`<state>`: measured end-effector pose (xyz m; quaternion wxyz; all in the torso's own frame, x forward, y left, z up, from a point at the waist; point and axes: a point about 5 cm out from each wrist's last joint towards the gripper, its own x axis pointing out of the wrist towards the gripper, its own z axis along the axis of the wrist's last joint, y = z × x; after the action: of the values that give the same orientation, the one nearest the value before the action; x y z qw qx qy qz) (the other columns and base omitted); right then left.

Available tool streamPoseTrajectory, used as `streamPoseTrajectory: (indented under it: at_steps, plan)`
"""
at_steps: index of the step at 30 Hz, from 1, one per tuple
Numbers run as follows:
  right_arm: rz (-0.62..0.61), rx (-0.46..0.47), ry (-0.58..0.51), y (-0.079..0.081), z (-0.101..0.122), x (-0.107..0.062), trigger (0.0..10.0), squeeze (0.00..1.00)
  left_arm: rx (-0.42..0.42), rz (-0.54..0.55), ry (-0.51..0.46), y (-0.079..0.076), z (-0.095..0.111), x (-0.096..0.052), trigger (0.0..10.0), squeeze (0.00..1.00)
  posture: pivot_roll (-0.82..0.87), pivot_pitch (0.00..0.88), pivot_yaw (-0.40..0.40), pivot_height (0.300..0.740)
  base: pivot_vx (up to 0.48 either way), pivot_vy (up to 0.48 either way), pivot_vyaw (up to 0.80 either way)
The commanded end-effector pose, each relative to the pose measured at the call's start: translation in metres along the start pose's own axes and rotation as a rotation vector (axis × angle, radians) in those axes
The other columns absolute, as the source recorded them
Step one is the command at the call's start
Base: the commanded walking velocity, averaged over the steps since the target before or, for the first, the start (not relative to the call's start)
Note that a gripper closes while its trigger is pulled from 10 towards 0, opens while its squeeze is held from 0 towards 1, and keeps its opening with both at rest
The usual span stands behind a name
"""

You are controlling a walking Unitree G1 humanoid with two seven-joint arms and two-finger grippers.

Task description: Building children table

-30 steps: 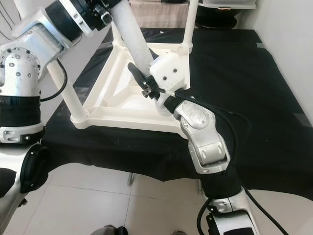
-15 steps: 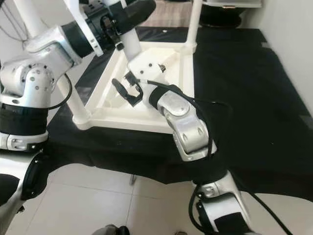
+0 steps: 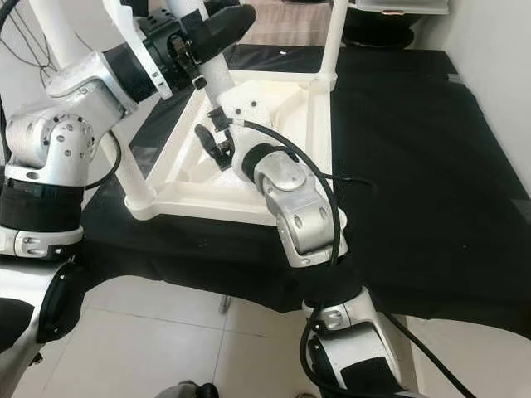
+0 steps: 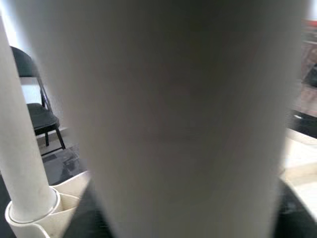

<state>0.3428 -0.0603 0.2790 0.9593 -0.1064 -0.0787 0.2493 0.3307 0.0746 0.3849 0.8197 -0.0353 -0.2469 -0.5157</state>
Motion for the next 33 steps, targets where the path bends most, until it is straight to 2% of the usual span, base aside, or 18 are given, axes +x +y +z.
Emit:
streamPoseTrajectory:
  at_steps: [1, 5, 11, 12, 14, 15, 19, 21, 22, 25, 31, 32, 33]
  plan:
    - [0.089, 0.015, 0.033, 0.025, -0.005, 0.009, 0.0, 0.0, -0.052, -0.267, -0.08, -0.043, 0.004, 0.024, 0.0, 0.0, -0.02, 0.091, 0.029, 0.74, 0.0, 0.0, 0.0]
    - [0.087, 0.004, 0.026, 0.026, -0.005, 0.01, 0.0, 0.0, -0.051, -0.276, -0.096, -0.049, 0.01, 0.023, 0.0, 0.0, -0.02, 0.092, 0.031, 0.74, 0.0, 0.0, 0.0]
    - [0.096, -0.009, 0.035, 0.027, -0.008, 0.01, 0.0, 0.0, -0.043, -0.285, -0.108, -0.049, 0.017, 0.017, 0.0, 0.0, -0.02, 0.091, 0.031, 0.74, 0.0, 0.0, 0.0]
    - [0.092, -0.009, 0.035, 0.026, -0.008, 0.01, 0.0, 0.0, -0.03, -0.266, -0.124, -0.044, 0.021, 0.012, 4.2, 0.0, -0.02, 0.089, 0.029, 0.74, 0.0, 0.0, 0.0]
    - [0.089, -0.008, 0.035, 0.025, -0.008, 0.01, 0.0, 0.0, -0.021, -0.251, -0.132, -0.04, 0.023, 0.009, 4.2, 0.0, -0.02, 0.089, 0.028, 0.74, 0.0, 0.0, 0.0]
    - [0.08, -0.01, 0.033, 0.022, -0.008, 0.01, 0.0, 0.0, -0.017, -0.235, -0.143, -0.035, 0.026, 0.005, 10.0, 1.0, -0.02, 0.088, 0.028, 0.74, 0.0, 0.0, 0.0]
    - [0.058, -0.017, 0.029, 0.014, -0.009, 0.009, 0.0, 0.0, -0.031, -0.206, -0.178, -0.025, 0.035, -0.004, 10.0, 1.0, -0.02, 0.089, 0.024, 0.74, 0.0, 0.0, 0.0]
    - [0.037, -0.023, 0.03, 0.003, -0.011, 0.007, 0.0, 0.0, -0.038, -0.146, -0.227, -0.011, 0.054, -0.008, 10.0, 1.0, -0.02, 0.09, 0.017, 0.74, 0.0, 0.0, 0.0]
    - [0.037, -0.023, 0.03, 0.003, -0.011, 0.007, 0.0, 0.0, -0.038, -0.146, -0.227, -0.011, 0.054, -0.008, 10.0, 1.0, -0.02, 0.09, 0.017, 0.74, 0.0, 0.0, 0.0]
    - [0.0, -0.04, 0.052, -0.012, -0.019, 0.002, 0.0, 0.0, -0.042, -0.065, -0.311, 0.009, 0.088, -0.014, 10.0, 1.0, -0.01, 0.092, 0.009, 0.74, 0.0, 0.0, 0.0]
    - [-0.022, -0.054, 0.077, -0.02, -0.027, -0.002, 0.0, 0.0, -0.026, -0.021, -0.36, 0.016, 0.106, -0.017, 10.0, 1.0, 0.0, 0.096, 0.002, 0.74, 0.0, 0.0, 0.0]
    - [-0.034, -0.065, 0.09, -0.025, -0.031, -0.004, 0.0, 0.0, -0.021, 0.001, -0.382, 0.018, 0.111, -0.018, 10.0, 0.52, 0.0, 0.099, 0.0, 0.74, 0.0, 0.0, 0.0]
    - [-0.05, -0.072, 0.102, -0.03, -0.034, -0.006, 0.0, 0.0, -0.024, 0.019, -0.405, 0.02, 0.114, -0.019, 10.0, 0.0, 0.0, 0.101, -0.001, 0.74, 0.0, 0.0, 0.0]
